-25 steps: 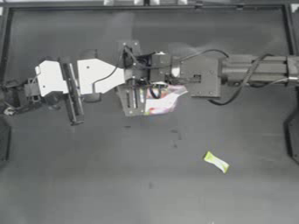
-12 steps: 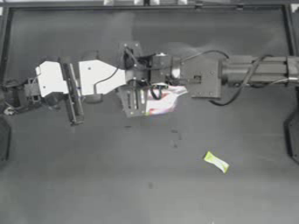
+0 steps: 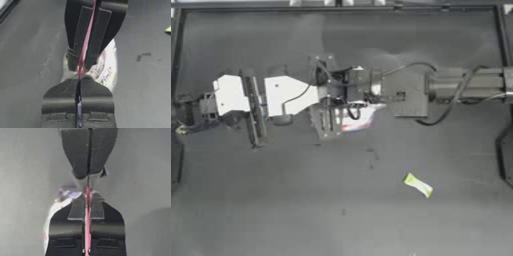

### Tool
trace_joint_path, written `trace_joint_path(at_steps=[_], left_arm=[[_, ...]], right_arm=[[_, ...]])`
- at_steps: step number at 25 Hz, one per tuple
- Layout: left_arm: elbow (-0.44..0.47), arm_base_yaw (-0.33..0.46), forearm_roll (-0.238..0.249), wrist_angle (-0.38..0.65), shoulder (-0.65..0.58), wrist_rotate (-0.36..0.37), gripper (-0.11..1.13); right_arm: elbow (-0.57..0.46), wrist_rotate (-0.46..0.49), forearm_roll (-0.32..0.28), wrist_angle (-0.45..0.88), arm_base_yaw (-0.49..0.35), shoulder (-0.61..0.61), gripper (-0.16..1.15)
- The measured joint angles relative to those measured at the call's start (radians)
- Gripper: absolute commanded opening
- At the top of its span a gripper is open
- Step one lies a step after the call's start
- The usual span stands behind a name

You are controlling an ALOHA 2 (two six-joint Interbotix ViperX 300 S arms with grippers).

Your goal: Put candy in bag

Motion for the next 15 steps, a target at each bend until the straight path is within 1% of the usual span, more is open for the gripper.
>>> trace_joint_path(at_steps=[10, 15], left_arm=[[0.000, 0.000, 0.002, 0.000, 0.000, 0.002, 0.06], [0.000, 0.002, 0.002, 0.000, 0.000, 0.020, 0.06]], right_arm=[[0.035, 0.005, 0.002, -0.003, -0.011, -0.020, 0.06], [0.048, 0.005, 0.003, -0.003, -0.015, -0.023, 0.06]])
